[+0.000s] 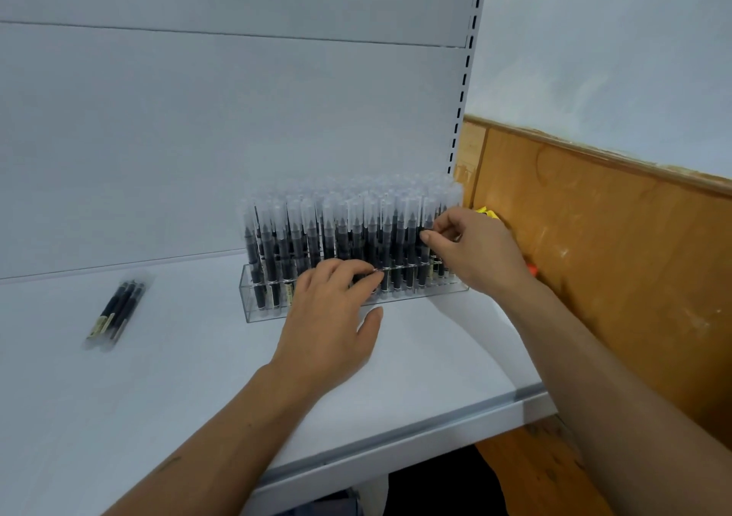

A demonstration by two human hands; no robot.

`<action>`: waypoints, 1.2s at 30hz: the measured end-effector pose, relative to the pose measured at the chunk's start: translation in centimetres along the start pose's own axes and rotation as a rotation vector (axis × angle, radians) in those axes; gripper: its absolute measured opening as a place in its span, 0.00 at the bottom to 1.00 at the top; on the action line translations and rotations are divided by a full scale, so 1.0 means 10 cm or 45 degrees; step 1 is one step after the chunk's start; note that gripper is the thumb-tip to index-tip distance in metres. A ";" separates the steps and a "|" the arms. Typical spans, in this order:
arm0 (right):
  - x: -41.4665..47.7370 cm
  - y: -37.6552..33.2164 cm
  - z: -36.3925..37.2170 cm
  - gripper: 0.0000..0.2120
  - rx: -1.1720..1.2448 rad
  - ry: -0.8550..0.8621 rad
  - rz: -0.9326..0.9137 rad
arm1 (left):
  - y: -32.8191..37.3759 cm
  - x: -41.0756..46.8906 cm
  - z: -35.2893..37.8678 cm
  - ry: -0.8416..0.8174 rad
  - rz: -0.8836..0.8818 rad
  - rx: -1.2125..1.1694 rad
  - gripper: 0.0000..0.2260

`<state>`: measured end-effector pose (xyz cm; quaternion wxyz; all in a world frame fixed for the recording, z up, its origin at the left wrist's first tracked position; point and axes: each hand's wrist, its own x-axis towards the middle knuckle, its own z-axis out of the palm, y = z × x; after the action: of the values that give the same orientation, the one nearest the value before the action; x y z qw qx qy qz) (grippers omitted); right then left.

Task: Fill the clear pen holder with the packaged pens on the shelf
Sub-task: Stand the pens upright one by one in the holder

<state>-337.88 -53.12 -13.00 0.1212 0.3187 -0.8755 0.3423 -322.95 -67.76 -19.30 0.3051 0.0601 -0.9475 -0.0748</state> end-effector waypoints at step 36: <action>0.02 -2.53 2.36 0.18 -0.159 -0.810 -0.287 | -2.39 -0.31 -1.24 -0.484 -1.285 0.044 0.13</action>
<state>-321.71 -83.37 -17.05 -0.1017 0.4964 -0.8479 0.1559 -311.55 -91.98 -15.37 0.0535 0.4982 -0.8405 -0.2060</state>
